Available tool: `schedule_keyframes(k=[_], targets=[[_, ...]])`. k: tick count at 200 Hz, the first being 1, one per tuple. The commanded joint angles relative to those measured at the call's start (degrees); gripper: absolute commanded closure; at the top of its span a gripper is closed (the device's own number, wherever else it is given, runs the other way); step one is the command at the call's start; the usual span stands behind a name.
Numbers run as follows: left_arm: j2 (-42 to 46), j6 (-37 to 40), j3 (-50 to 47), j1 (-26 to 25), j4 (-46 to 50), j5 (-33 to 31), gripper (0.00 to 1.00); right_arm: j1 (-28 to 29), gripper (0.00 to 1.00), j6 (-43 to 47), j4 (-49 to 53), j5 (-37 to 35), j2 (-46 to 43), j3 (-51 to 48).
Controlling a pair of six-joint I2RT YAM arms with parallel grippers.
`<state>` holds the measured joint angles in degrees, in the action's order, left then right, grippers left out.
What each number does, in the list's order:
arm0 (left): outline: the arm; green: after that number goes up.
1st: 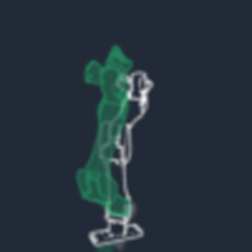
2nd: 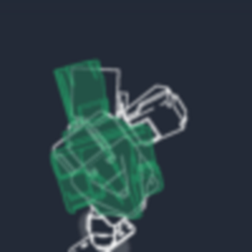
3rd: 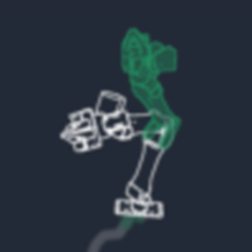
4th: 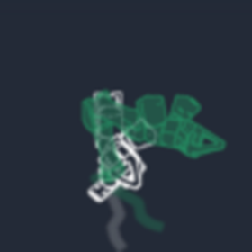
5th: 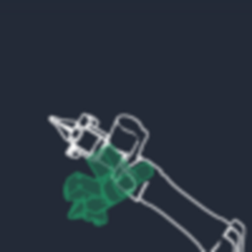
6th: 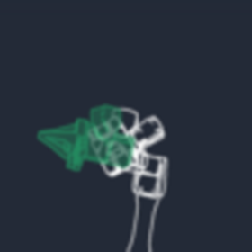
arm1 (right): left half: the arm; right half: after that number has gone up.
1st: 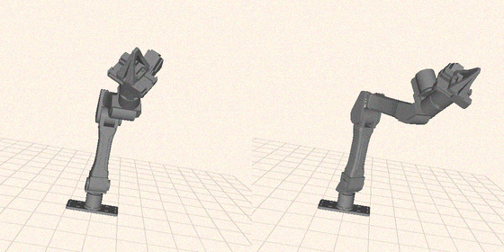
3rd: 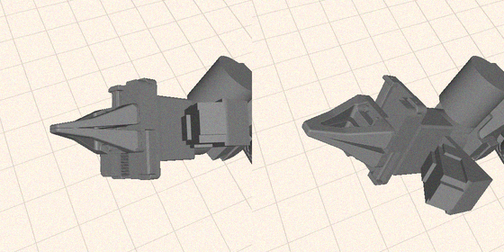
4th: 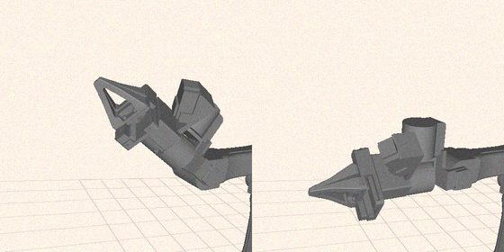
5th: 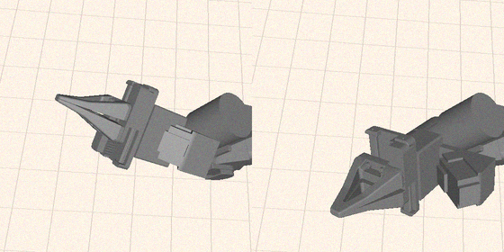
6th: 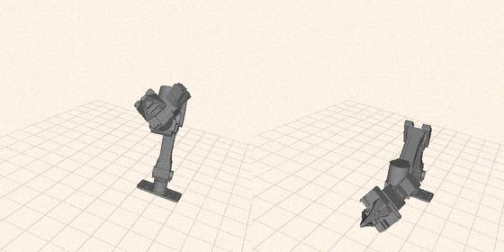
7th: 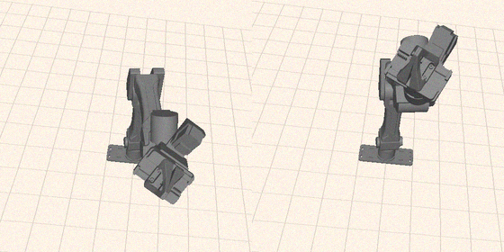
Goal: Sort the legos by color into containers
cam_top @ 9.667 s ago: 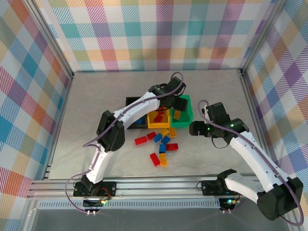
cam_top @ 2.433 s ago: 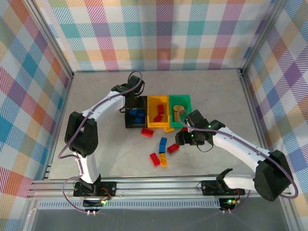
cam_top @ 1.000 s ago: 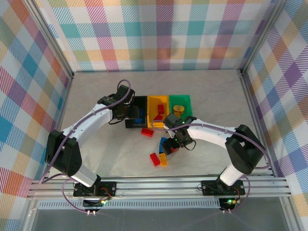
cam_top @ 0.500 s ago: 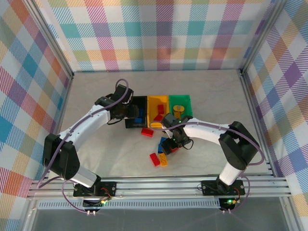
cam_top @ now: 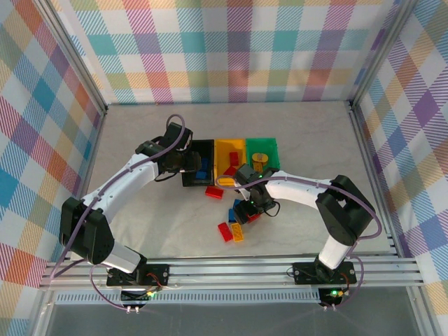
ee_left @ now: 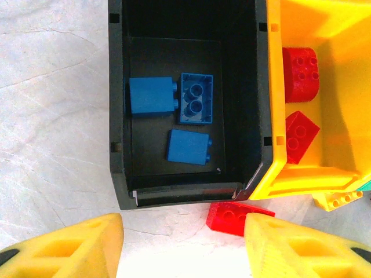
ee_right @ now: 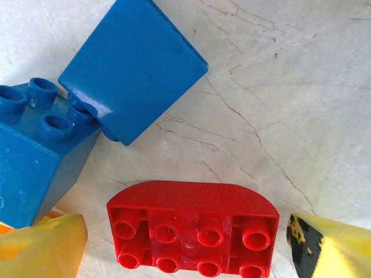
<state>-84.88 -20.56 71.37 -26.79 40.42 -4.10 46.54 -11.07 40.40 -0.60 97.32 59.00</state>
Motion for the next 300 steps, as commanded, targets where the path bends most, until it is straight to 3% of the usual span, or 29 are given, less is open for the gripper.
schedule_keyframes(k=[1,183,243,300], targets=[[1.54,-0.27,-0.89,0.46,1.41,-0.21,0.43,0.37,0.11,0.79,0.74,-1.21,-0.28,-0.24],[3.05,0.12,-0.62,0.42,2.49,-0.82,0.42,-0.40,0.17,-1.76,0.72,-2.39,2.30,-0.42],[3.97,0.26,-0.45,0.42,2.96,-0.95,0.42,-1.26,0.30,-1.75,0.80,-2.13,0.83,0.10],[6.13,0.00,-0.91,0.09,3.91,-0.47,0.42,-3.67,0.32,-0.49,3.35,-3.19,-3.49,5.86]])
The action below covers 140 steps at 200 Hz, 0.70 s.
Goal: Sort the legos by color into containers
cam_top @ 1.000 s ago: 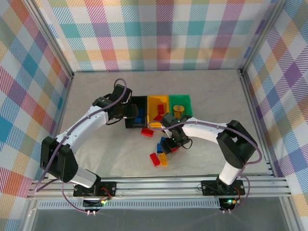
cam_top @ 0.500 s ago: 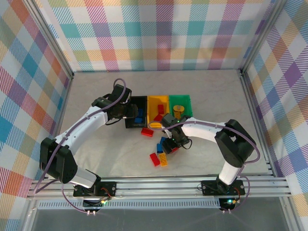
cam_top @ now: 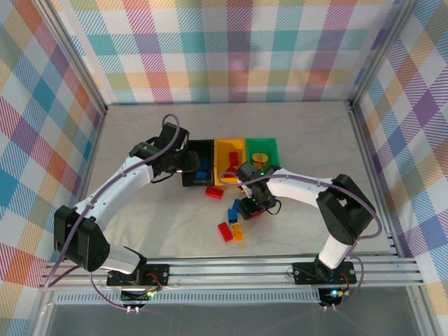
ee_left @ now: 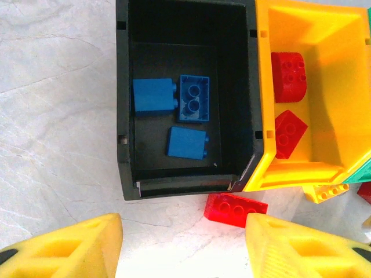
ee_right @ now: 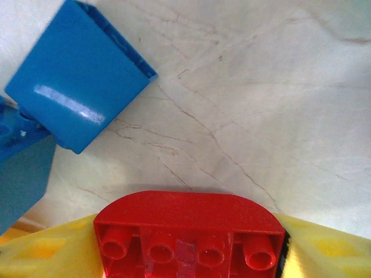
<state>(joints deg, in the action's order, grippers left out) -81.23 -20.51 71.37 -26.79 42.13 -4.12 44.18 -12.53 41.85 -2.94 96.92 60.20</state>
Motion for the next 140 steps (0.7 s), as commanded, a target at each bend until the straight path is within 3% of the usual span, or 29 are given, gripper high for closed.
schedule_keyframes(k=[1,41,140], targets=[[2.57,-0.05,-0.99,0.04,2.23,-0.45,0.42,-1.39,0.32,1.00,1.92,-0.84,-3.12,4.83],[6.58,-1.75,-4.14,-2.02,3.25,-1.51,0.42,-3.37,0.32,1.80,2.19,-0.34,-1.29,14.54],[14.50,-6.18,-9.87,-8.50,7.26,-5.09,0.42,-7.34,0.29,3.31,3.32,-0.01,18.71,40.31]])
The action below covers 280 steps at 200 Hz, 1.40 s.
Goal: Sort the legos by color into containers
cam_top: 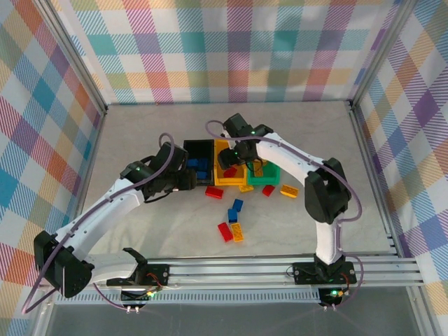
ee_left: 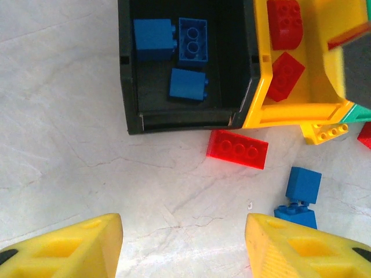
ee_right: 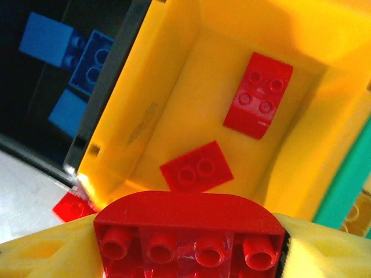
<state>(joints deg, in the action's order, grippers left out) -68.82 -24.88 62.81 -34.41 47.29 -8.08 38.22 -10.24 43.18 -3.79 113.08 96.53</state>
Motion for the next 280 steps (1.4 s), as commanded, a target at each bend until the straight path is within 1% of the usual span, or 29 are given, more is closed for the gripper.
schedule_keyframes(k=[1,19,41,59,83,118,132,155,181,226,254,280], targets=[[2.10,-1.82,-1.33,-0.89,2.06,-1.14,0.42,-1.47,0.29,1.10,1.99,0.87,2.62,4.09],[2.38,-2.09,-1.63,-1.43,2.54,-1.47,0.42,-2.10,0.28,1.70,2.05,1.45,4.43,6.11],[2.10,-2.39,-1.81,-2.50,2.66,-0.97,0.42,-2.53,0.20,2.46,2.68,2.08,5.49,8.01],[1.63,-3.75,-2.69,-5.01,2.13,-0.24,0.42,-2.88,0.17,2.56,3.28,1.65,4.31,8.00],[0.37,-6.84,-4.29,-10.33,1.63,-0.35,0.42,-3.58,0.17,1.77,3.02,1.33,-1.34,3.71],[-3.65,-13.08,-6.54,-17.88,-0.03,0.92,0.42,-3.76,0.18,0.09,2.66,1.43,-12.27,-7.33],[-5.85,-14.91,-6.84,-20.12,-1.10,0.55,0.40,-3.76,0.18,-0.94,2.63,1.03,-16.43,-12.05],[-9.58,-15.19,-6.58,-20.82,-5.95,2.14,0.37,-3.76,0.17,-2.89,1.83,0.48,-23.01,-19.70],[-16.25,-14.23,-2.07,-22.09,-8.61,3.01,0.36,-4.01,0.16,-5.09,2.38,-1.14,-28.17,-25.34],[-28.39,-16.07,5.85,-25.25,-8.96,1.28,0.33,-8.79,0.14,-7.91,1.73,-0.01,-36.11,-32.73],[-33.76,-16.90,8.79,-25.79,-7.50,0.12,0.36,-10.19,0.13,-8.29,1.82,0.49,-39.34,-35.11],[-36.56,-17.04,9.62,-25.97,-6.86,0.00,0.39,-10.79,0.13,-7.87,2.09,0.54,-40.69,-36.09]])
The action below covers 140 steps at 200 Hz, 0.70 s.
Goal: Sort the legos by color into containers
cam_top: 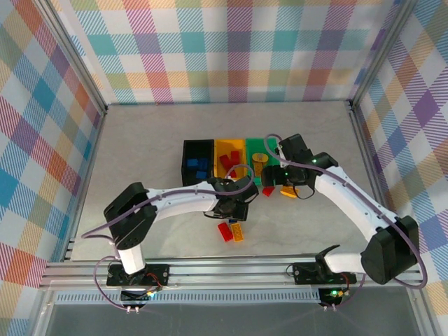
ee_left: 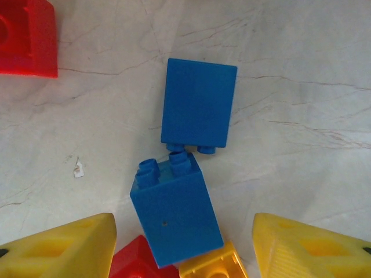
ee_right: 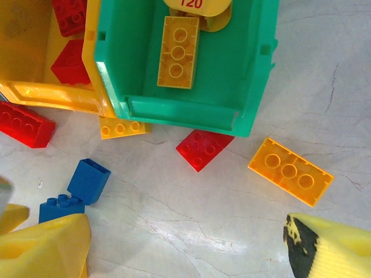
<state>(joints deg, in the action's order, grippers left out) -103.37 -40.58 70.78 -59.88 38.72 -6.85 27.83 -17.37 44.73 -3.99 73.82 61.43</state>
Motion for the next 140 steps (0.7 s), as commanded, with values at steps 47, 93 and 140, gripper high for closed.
schedule_keyframes(k=[47,93,140], targets=[[-3.81,-0.81,2.60,-0.50,1.48,-1.93,0.62,-0.83,0.13,-0.67,0.05,0.65,-2.54,-2.27],[-2.46,0.55,3.78,-0.50,4.26,-3.81,0.76,-1.03,0.13,-0.48,0.09,0.47,-2.63,-2.71],[3.32,5.61,6.78,2.60,11.37,-7.40,0.76,-1.20,0.14,-0.60,-0.51,0.60,-2.37,-3.59]])
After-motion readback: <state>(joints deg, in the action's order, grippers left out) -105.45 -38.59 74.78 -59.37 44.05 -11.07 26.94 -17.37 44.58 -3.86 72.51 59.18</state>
